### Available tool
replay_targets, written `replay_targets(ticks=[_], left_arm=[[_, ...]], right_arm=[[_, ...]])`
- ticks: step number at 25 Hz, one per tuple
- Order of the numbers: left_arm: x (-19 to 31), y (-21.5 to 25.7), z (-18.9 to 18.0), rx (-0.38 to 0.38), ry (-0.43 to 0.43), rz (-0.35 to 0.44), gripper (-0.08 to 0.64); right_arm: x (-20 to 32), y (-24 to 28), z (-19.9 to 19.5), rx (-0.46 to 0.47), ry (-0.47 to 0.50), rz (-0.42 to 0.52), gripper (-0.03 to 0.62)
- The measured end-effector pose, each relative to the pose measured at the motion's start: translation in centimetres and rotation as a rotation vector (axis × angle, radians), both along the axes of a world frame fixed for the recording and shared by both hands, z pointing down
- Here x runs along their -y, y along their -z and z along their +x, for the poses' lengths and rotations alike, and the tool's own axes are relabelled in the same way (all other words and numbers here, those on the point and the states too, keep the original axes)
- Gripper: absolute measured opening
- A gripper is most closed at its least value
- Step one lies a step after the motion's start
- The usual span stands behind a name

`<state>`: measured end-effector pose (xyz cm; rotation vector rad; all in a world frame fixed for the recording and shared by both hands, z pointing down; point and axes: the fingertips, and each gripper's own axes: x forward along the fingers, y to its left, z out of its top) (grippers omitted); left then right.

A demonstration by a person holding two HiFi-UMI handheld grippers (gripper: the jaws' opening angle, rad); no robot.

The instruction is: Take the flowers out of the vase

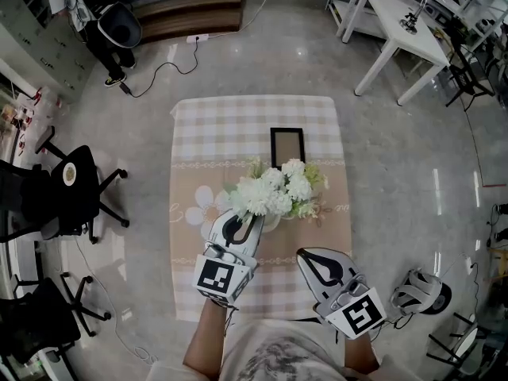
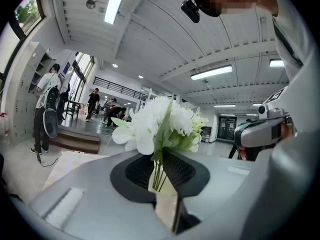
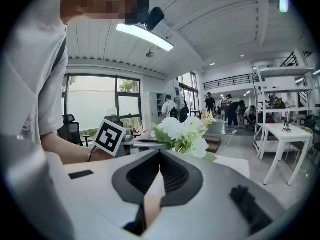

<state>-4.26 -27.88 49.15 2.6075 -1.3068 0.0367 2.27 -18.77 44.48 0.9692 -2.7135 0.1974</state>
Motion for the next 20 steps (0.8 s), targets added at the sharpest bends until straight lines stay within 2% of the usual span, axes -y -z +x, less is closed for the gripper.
replay_targets(ticks=[14,20], left_arm=[[-0.4,3.7,-0.3,-0.062,0.012,0.059,0.055],[-1.1,5.6,0.9,-0.077,0.013,0.094,0.055]], right_arm=[[-0.4,1.5,-0.4,0.009,-0.01,0.034,0.015],[-0.8,2.4,0.4,0.02,-0.002,0.063,0.015]])
